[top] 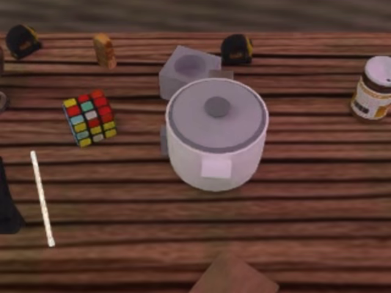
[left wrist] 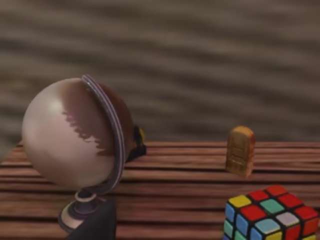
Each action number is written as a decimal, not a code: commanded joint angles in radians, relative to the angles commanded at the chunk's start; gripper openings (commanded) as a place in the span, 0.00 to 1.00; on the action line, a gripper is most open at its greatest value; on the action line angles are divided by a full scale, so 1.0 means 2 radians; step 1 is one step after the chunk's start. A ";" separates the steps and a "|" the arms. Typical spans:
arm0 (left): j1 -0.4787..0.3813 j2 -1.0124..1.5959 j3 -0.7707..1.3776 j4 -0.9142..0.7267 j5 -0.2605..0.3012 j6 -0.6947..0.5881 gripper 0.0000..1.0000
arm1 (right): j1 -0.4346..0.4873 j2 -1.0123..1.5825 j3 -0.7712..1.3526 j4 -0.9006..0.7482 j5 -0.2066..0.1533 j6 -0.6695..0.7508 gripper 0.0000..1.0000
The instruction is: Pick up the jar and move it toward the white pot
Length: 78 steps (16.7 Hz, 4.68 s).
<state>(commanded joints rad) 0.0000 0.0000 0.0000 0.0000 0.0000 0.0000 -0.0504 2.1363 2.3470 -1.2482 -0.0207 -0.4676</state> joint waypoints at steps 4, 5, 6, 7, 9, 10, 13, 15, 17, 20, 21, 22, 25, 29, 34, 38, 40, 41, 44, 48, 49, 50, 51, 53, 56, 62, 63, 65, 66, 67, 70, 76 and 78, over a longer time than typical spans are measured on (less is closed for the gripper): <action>0.000 0.000 0.000 0.000 0.000 0.000 1.00 | 0.008 0.162 0.129 -0.082 -0.008 -0.042 1.00; 0.000 0.000 0.000 0.000 0.000 0.000 1.00 | 0.010 0.195 0.151 -0.099 -0.009 -0.050 1.00; 0.000 0.000 0.000 0.000 0.000 0.000 1.00 | 0.012 0.223 0.170 -0.115 -0.011 -0.058 1.00; 0.000 0.000 0.000 0.000 0.000 0.000 1.00 | 0.013 0.244 0.183 -0.127 -0.012 -0.064 1.00; 0.000 0.000 0.000 0.000 0.000 0.000 1.00 | 0.016 0.272 0.200 -0.146 -0.013 -0.073 1.00; 0.000 0.000 0.000 0.000 0.000 0.000 1.00 | 0.016 0.279 0.204 -0.150 -0.014 -0.075 1.00; 0.000 0.000 0.000 0.000 0.000 0.000 1.00 | 0.016 0.279 0.204 -0.150 -0.014 -0.075 1.00; 0.000 0.000 0.000 0.000 0.000 0.000 1.00 | 0.013 0.281 0.203 -0.149 -0.013 -0.074 1.00; 0.000 0.000 0.000 0.000 0.000 0.000 1.00 | 0.015 0.279 0.195 -0.141 -0.014 -0.075 1.00; 0.000 0.000 0.000 0.000 0.000 0.000 1.00 | 0.017 0.268 0.146 -0.102 -0.014 -0.074 1.00; 0.000 0.000 0.000 0.000 0.000 0.000 1.00 | 0.018 0.264 0.124 -0.086 -0.014 -0.074 1.00; 0.000 0.000 0.000 0.000 0.000 0.000 1.00 | 0.018 0.260 0.103 -0.069 -0.014 -0.073 1.00; 0.000 0.000 0.000 0.000 0.000 0.000 1.00 | 0.019 0.252 0.055 -0.030 -0.014 -0.072 1.00; 0.000 0.000 0.000 0.000 0.000 0.000 1.00 | 0.020 0.250 0.049 -0.023 -0.014 -0.072 1.00; 0.000 0.000 0.000 0.000 0.000 0.000 1.00 | 0.020 0.250 0.049 -0.023 -0.014 -0.072 0.70; 0.000 0.000 0.000 0.000 0.000 0.000 1.00 | 0.020 0.250 0.049 -0.023 -0.014 -0.072 0.40; 0.000 0.000 0.000 0.000 0.000 0.000 1.00 | 0.020 0.250 0.049 -0.023 -0.014 -0.072 0.25; 0.000 0.000 0.000 0.000 0.000 0.000 1.00 | 0.020 0.250 0.049 -0.023 -0.014 -0.072 0.17; 0.000 0.000 0.000 0.000 0.000 0.000 1.00 | 0.020 0.250 0.049 -0.023 -0.014 -0.072 0.00; 0.000 0.000 0.000 0.000 0.000 0.000 1.00 | 0.020 0.250 0.049 -0.023 -0.014 -0.072 0.00; 0.000 0.000 0.000 0.000 0.000 0.000 1.00 | 0.020 0.250 0.049 -0.023 -0.014 -0.072 0.00; 0.000 0.000 0.000 0.000 0.000 0.000 1.00 | 0.020 0.250 0.049 -0.023 -0.014 -0.072 0.00; 0.000 0.000 0.000 0.000 0.000 0.000 1.00 | 0.020 0.250 0.049 -0.023 -0.014 -0.072 0.00; 0.000 0.000 0.000 0.000 0.000 0.000 1.00 | 0.018 0.249 0.047 -0.023 -0.014 -0.071 0.00; 0.000 0.000 0.000 0.000 0.000 0.000 1.00 | 0.020 0.215 0.013 -0.022 -0.015 -0.072 0.00; 0.000 0.000 0.000 0.000 0.000 0.000 1.00 | 0.022 0.064 -0.139 -0.018 -0.017 -0.071 0.00; 0.000 0.000 0.000 0.000 0.000 0.000 1.00 | 0.023 0.040 -0.164 -0.018 -0.017 -0.071 0.00; 0.000 0.000 0.000 0.000 0.000 0.000 1.00 | 0.024 0.000 -0.205 -0.019 -0.017 -0.072 0.00; 0.000 0.000 0.000 0.000 0.000 0.000 1.00 | 0.024 -0.013 -0.218 -0.019 -0.017 -0.072 0.00; 0.000 0.000 0.000 0.000 0.000 0.000 1.00 | 0.024 -0.021 -0.226 -0.020 -0.017 -0.072 0.00; 0.000 0.000 0.000 0.000 0.000 0.000 1.00 | 0.024 -0.023 -0.228 -0.020 -0.017 -0.072 0.00; 0.000 0.000 0.000 0.000 0.000 0.000 1.00 | 0.043 -0.016 -0.235 -0.009 -0.013 -0.017 0.00; 0.000 0.000 0.000 0.000 0.000 0.000 1.00 | 0.061 -0.014 -0.245 0.003 -0.008 0.041 0.00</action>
<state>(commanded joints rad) 0.0000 0.0000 0.0000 0.0000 0.0000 0.0000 0.0716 2.1087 1.8579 -1.2421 -0.0359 -0.3859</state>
